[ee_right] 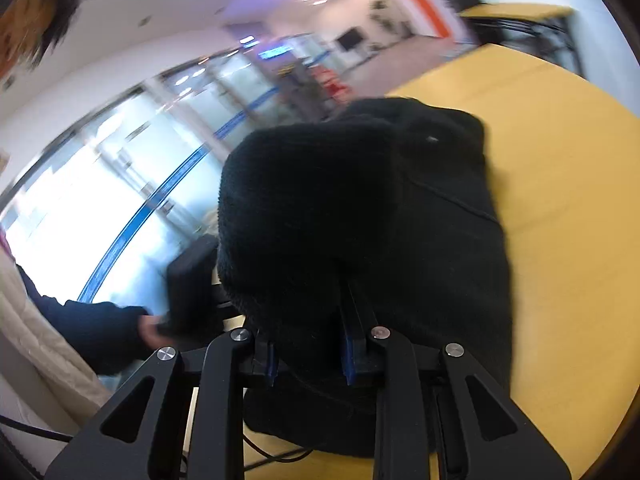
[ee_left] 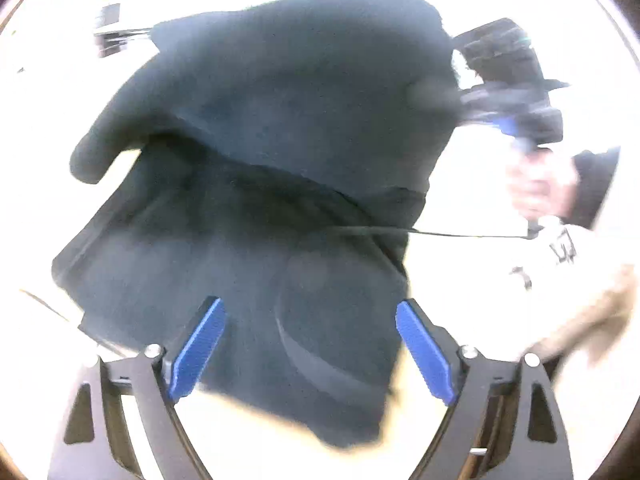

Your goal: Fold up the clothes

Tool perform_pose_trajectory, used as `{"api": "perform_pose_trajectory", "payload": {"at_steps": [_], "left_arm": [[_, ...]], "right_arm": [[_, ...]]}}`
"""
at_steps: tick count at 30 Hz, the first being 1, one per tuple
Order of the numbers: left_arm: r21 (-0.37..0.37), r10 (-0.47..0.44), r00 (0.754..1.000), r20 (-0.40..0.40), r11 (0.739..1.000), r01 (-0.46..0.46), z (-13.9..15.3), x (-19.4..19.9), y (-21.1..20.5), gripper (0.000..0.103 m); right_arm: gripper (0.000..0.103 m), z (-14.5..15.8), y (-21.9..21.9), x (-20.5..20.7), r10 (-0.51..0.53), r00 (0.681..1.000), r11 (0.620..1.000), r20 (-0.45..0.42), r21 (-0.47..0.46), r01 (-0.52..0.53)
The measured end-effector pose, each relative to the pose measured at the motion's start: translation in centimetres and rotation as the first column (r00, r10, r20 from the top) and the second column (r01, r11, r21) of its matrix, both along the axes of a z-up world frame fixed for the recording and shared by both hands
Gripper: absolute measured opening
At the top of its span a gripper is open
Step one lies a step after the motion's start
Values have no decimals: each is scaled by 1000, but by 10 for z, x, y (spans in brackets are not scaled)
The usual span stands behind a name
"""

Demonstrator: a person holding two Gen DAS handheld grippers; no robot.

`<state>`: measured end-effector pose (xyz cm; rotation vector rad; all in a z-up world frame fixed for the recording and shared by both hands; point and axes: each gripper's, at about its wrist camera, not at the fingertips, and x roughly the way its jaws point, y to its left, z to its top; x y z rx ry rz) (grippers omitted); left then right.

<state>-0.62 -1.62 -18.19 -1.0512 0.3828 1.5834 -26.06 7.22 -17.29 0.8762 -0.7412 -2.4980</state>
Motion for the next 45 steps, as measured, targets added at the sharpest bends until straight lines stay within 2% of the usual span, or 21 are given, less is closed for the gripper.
{"api": "perform_pose_trajectory", "payload": {"at_steps": [2,3,6,7,10,13,15,16,19,21,22,24,26,31,34,38,41,43,45], "left_arm": [[-21,141,990,-28,990,-141,57,8,-56,91],[-29,194,980,-48,980,-195,83,12,-37,91],[-116,349,925,-153,923,-368,149,5,-60,92],[-152,361,907,-216,905,-397,168,0,-64,92],[-223,320,882,-346,885,-409,194,-14,-85,92],[-219,324,815,-480,856,-469,238,-31,-104,92],[-147,416,766,-490,827,-543,262,-51,-133,97],[-144,446,747,-493,805,-575,269,-52,-143,99],[-287,257,819,-512,848,-445,220,-58,-101,99],[-314,81,875,-476,914,-256,159,-46,-48,98],[-310,3,894,-448,938,-158,127,-40,-20,96],[-281,-111,903,-414,960,-11,74,-33,28,92],[-243,-194,902,-386,965,104,26,-33,71,90],[-253,-286,906,-310,944,211,-56,-62,127,90],[-216,-304,899,-316,945,244,-67,-65,135,91],[-207,-255,922,-290,958,200,-76,-74,155,102],[-194,-199,936,-289,970,146,-87,-71,184,103],[-170,-161,942,-294,979,114,-98,-63,194,103],[-134,-116,950,-291,988,80,-95,-66,185,102]], "right_arm": [[22,-4,-22,-7,87,996,995,-7,51,-87],[22,-9,-32,-9,125,992,990,-2,64,-124],[22,-29,-61,-12,225,974,972,23,72,-226],[22,-36,-72,-12,261,965,962,31,68,-263],[20,-44,-103,-13,349,936,931,40,96,-352],[18,-38,-110,-18,351,936,934,25,59,-352],[17,-36,-113,-25,342,940,938,18,47,-343],[17,-38,-116,-29,339,941,940,17,43,-339],[16,-40,-136,-17,357,933,933,35,44,-358],[15,-53,-141,-7,356,933,934,56,12,-357],[15,-52,-115,-14,337,940,942,63,-28,-335],[14,-46,-83,-18,294,953,953,66,-91,-288],[14,-40,-71,-15,254,965,961,67,-131,-244],[14,-27,-42,-4,158,986,958,57,-250,-139],[13,-12,-28,-2,120,992,951,26,-289,-108],[12,14,-27,-7,150,987,931,-57,-329,-161],[12,7,-41,-5,227,973,926,-36,-301,-227],[13,-7,-41,-3,234,972,929,0,-296,-224],[12,-23,-37,-1,231,972,932,38,-294,-210]]}}
